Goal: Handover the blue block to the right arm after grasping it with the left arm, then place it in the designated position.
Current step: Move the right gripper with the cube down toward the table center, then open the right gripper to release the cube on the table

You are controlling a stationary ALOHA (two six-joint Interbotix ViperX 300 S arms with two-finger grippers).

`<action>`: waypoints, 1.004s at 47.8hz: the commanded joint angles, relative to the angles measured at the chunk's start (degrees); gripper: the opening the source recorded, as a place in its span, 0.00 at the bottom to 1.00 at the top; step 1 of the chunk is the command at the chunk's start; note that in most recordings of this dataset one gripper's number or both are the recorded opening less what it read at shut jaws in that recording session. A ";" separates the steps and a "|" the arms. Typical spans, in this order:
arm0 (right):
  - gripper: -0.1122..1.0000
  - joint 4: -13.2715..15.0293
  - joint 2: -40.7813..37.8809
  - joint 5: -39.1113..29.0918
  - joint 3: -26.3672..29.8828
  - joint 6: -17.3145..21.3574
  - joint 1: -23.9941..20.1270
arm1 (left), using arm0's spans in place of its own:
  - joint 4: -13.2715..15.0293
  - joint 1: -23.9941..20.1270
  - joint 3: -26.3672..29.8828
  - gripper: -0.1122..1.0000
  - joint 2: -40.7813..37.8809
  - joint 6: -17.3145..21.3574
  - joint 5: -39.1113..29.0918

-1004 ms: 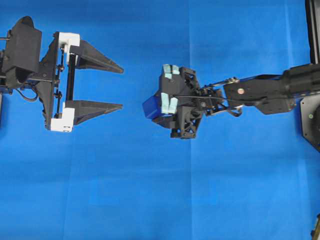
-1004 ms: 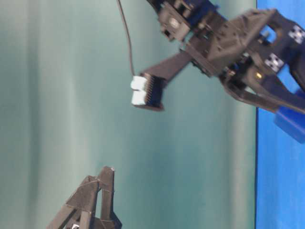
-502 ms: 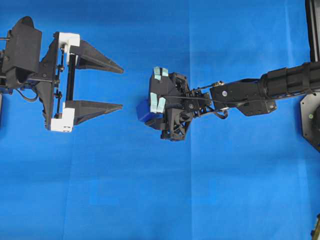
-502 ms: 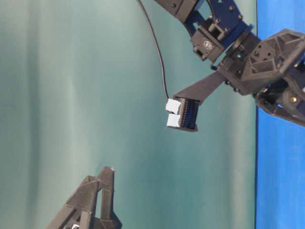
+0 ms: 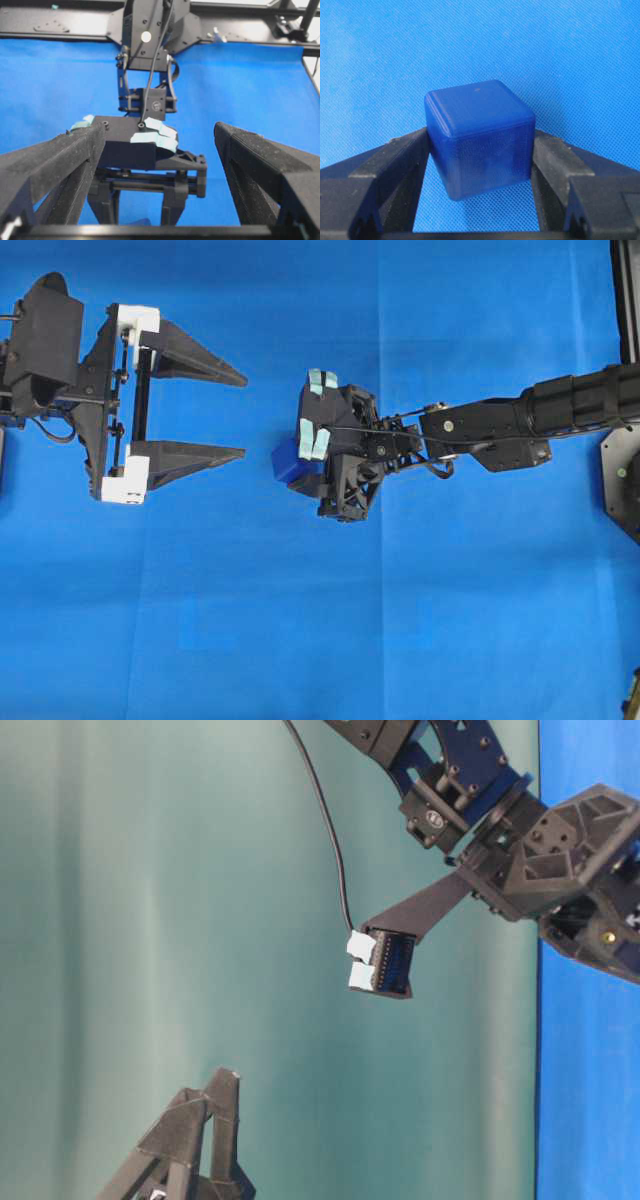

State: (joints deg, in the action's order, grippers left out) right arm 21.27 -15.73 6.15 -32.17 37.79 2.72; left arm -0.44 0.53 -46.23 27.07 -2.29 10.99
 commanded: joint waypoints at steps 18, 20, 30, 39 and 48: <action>0.81 -1.58 1.32 0.09 1.32 -0.26 -0.62 | -0.09 -0.09 1.67 0.94 0.44 0.09 0.62; 0.81 -1.58 1.85 0.00 1.05 -0.26 -0.62 | -0.09 -0.09 1.67 0.94 0.44 0.09 0.53; 0.81 -1.32 6.24 -3.43 0.35 -0.70 -0.70 | -0.09 -0.09 1.67 0.94 0.53 0.09 0.53; 0.81 -0.70 14.24 -9.49 -1.23 -0.88 -1.14 | 0.00 -0.09 1.67 0.94 0.62 0.09 0.53; 0.81 -0.09 22.94 -14.50 -3.34 -0.88 -1.23 | -0.09 -0.09 1.76 0.94 0.70 0.18 0.62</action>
State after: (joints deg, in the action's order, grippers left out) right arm 20.83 2.46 -6.86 -35.42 36.83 1.67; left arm -0.44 0.53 -46.05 26.98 -2.20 10.99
